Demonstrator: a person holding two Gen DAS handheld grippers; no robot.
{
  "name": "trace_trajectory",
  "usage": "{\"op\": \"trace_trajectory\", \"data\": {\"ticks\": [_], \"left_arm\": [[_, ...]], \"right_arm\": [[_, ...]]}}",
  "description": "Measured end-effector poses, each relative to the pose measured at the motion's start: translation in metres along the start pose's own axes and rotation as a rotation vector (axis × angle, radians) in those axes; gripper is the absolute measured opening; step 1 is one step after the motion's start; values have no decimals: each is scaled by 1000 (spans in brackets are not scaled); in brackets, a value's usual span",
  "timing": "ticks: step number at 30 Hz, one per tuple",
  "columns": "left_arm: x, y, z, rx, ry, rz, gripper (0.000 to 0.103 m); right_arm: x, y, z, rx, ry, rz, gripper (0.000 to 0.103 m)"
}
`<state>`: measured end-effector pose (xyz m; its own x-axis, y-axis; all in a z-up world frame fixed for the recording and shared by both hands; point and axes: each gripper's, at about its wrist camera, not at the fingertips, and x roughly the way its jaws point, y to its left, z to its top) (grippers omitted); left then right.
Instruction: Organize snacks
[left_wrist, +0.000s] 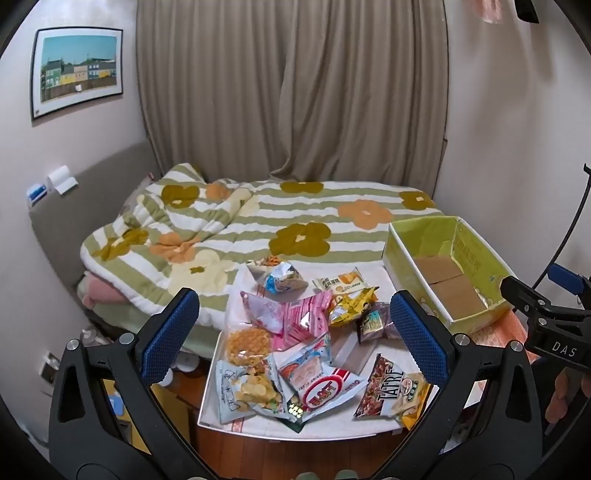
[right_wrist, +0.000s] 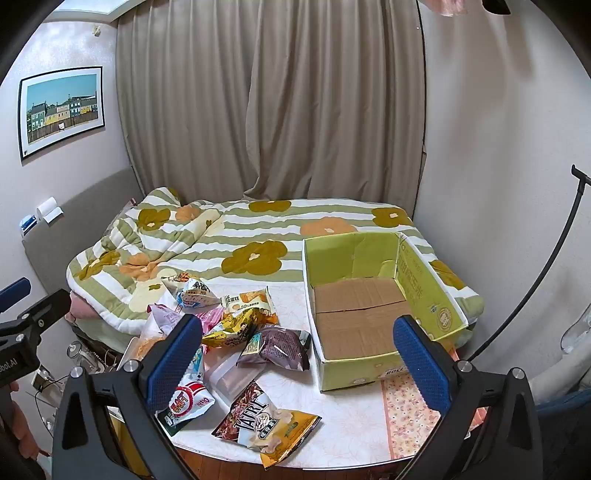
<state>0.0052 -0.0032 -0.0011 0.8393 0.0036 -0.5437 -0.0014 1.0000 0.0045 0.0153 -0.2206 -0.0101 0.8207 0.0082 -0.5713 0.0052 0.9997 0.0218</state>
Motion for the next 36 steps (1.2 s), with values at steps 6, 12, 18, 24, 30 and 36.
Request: {"op": "trace_trajectory", "data": {"ticks": [6, 12, 18, 24, 30, 36], "left_arm": [[0, 0, 0, 1, 0, -1, 103], [0, 0, 0, 1, 0, -2, 103], [-1, 0, 0, 0, -2, -1, 103], [1, -1, 0, 0, -1, -2, 103], [1, -1, 1, 1, -2, -3, 103], [6, 7, 15, 13, 24, -28, 103]], "right_arm": [[0, 1, 0, -1, 0, -1, 103], [-1, 2, 0, -3, 0, -2, 103], [-2, 3, 0, -3, -1, -2, 103], [-2, 4, -1, -2, -2, -1, 103], [-2, 3, -1, -4, -2, -2, 103], [-1, 2, -3, -18, 21, 11, 103]]}}
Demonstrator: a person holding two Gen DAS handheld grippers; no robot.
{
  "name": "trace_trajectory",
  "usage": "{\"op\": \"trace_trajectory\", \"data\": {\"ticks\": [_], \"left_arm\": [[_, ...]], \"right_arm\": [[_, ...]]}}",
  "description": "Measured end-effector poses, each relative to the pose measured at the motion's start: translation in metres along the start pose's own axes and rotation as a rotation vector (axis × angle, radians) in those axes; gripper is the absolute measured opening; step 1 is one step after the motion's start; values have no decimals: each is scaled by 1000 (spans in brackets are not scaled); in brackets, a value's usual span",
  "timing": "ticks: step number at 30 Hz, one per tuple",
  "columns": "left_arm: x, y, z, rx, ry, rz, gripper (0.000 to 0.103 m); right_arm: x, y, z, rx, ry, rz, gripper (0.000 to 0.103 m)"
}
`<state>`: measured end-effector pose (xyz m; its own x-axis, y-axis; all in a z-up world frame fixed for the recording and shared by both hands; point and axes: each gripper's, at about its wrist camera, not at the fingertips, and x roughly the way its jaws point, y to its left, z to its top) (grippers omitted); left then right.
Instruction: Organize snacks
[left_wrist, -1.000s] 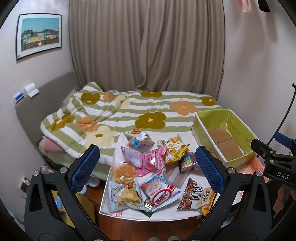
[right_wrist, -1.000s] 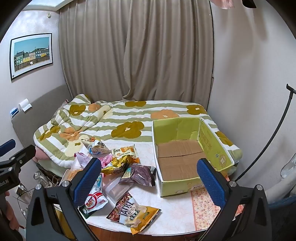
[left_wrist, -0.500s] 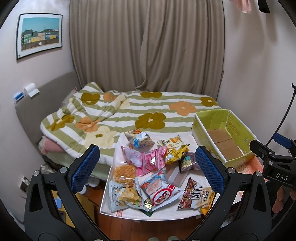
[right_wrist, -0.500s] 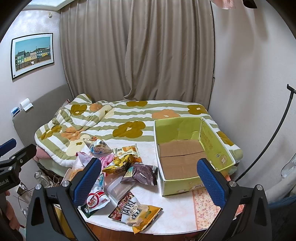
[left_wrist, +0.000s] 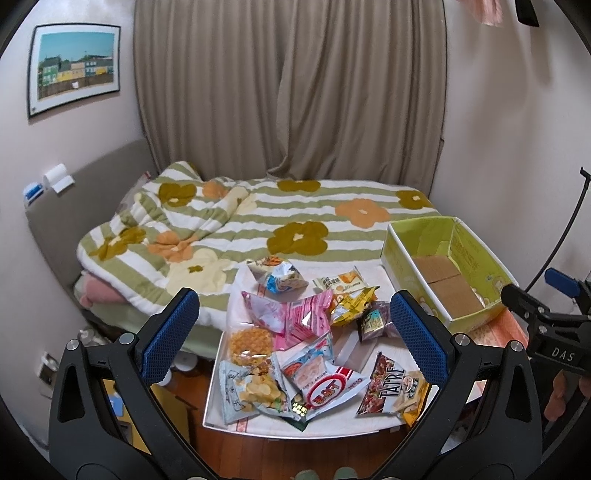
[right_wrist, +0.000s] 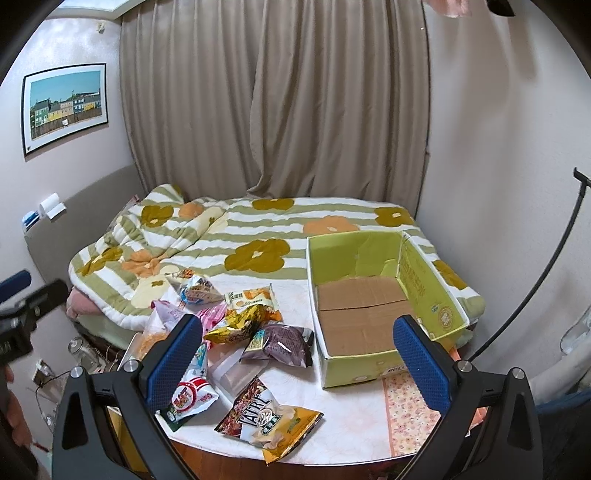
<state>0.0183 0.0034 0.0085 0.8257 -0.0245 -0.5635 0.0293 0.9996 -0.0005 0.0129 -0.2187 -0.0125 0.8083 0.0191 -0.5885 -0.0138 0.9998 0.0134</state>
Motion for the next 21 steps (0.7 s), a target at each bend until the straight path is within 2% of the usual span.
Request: {"op": "trace_trajectory", "data": {"ticks": [4, 7, 11, 16, 21], "left_arm": [[18, 1, 0, 42, 51, -34, 103], [37, 0, -16, 68, 114, -73, 103], [71, -5, -48, 71, 230, -110, 103], [107, -8, -79, 4, 338, -109, 103], [140, -14, -98, -91, 419, -58, 103]], "right_arm": [[10, 0, 0, -5, 39, 11, 103], [19, -2, -12, -7, 82, 9, 103], [38, -9, -38, -16, 146, 51, 103], [68, -14, -71, -94, 235, 109, 103], [102, -18, -99, -169, 305, 209, 103]]}}
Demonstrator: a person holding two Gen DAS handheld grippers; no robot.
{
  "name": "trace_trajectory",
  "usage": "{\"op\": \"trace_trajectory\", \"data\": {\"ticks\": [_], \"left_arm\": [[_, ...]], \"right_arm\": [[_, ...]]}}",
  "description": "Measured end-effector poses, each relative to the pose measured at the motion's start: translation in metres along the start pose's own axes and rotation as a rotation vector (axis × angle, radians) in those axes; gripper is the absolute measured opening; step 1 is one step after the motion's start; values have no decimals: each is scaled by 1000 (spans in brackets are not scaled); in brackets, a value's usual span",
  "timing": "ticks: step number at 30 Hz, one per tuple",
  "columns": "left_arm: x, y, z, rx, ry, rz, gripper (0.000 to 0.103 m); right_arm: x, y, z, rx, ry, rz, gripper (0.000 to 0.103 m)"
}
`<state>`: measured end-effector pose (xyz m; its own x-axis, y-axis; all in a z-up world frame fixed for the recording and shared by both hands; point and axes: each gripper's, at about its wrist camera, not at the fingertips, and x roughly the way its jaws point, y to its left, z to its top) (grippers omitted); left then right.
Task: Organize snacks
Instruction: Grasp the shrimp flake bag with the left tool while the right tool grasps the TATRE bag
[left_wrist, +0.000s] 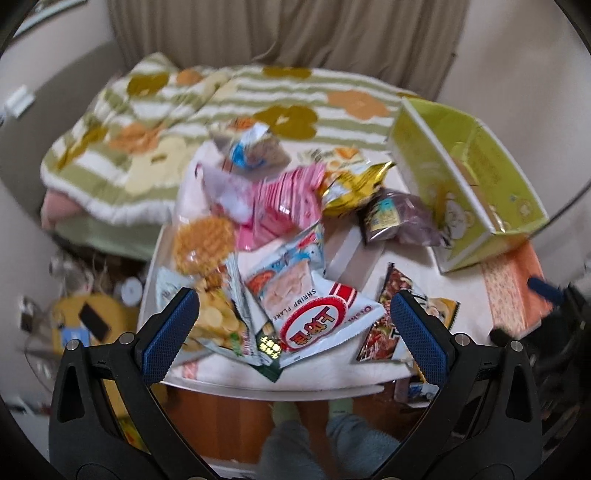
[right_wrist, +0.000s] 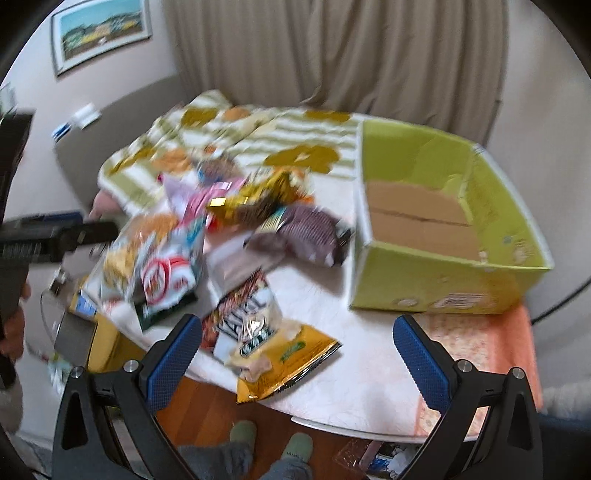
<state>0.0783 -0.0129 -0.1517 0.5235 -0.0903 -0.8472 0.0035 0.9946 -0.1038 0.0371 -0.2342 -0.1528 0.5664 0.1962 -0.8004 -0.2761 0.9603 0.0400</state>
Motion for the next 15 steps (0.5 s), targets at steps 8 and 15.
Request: {"op": "trace_trajectory", "data": {"ticks": [8, 15], "left_arm": [[58, -10, 0, -122, 86, 52, 100], [93, -12, -6, -184, 136, 90, 92]], "right_arm": [[58, 8, -15, -207, 74, 163, 103], [95, 29, -26, -404, 138, 245, 103]]}}
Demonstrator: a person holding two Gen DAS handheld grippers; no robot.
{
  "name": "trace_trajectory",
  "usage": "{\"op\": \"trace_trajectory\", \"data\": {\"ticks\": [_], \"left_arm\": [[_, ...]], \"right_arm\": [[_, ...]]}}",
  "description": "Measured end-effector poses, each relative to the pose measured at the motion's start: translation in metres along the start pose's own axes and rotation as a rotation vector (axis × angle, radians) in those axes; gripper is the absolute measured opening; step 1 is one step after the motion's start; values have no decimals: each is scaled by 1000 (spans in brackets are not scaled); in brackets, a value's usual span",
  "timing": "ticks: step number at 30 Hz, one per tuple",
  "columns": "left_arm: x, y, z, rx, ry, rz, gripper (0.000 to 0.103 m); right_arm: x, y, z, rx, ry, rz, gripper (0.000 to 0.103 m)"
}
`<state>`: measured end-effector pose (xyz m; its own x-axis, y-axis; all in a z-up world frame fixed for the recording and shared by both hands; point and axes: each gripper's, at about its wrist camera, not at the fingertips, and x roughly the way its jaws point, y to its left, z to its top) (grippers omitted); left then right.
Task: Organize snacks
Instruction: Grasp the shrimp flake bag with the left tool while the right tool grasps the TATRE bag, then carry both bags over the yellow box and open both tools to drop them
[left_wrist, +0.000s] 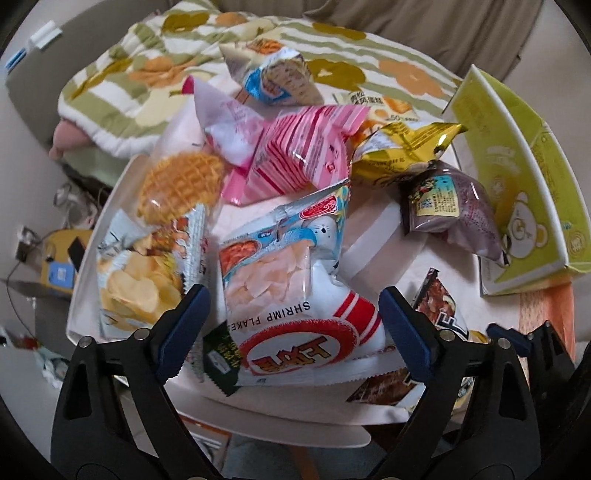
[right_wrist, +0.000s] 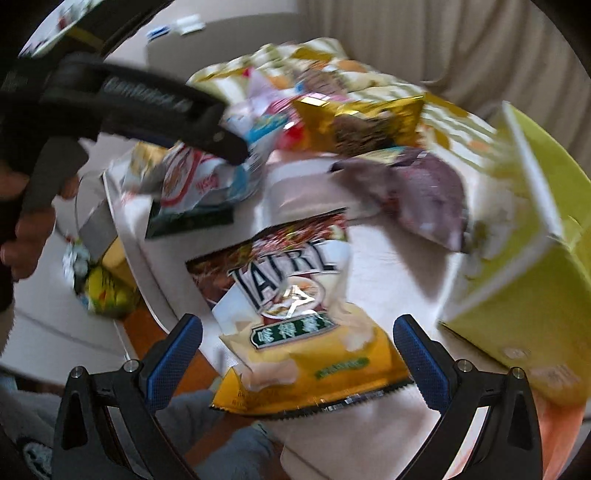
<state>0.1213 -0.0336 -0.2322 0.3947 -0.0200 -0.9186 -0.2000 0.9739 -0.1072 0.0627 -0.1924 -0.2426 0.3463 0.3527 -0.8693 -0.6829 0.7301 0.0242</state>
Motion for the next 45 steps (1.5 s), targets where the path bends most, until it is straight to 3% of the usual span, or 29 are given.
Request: {"op": "trace_trajectory", "data": {"ticks": [4, 16, 21, 23, 27, 34, 45], "left_arm": [[13, -4, -2, -17, 21, -5, 90], [18, -4, -5, -35, 35, 30, 67], [12, -3, -4, -34, 27, 29, 63], [9, -3, -4, -33, 24, 28, 62], [2, -3, -4, -36, 15, 20, 62], [-34, -5, 0, -35, -47, 12, 61], [-142, -16, 32, -35, -249, -34, 61]], "right_arm": [[17, 5, 2, -59, 30, 31, 103], [31, -5, 2, -71, 53, 69, 103], [25, -12, 1, -71, 47, 88, 94], [21, -15, 1, -65, 45, 103, 81], [15, -16, 3, -54, 34, 97, 73], [-12, -21, 11, -13, -16, 72, 71], [-89, -22, 42, 15, -171, 37, 71]]}}
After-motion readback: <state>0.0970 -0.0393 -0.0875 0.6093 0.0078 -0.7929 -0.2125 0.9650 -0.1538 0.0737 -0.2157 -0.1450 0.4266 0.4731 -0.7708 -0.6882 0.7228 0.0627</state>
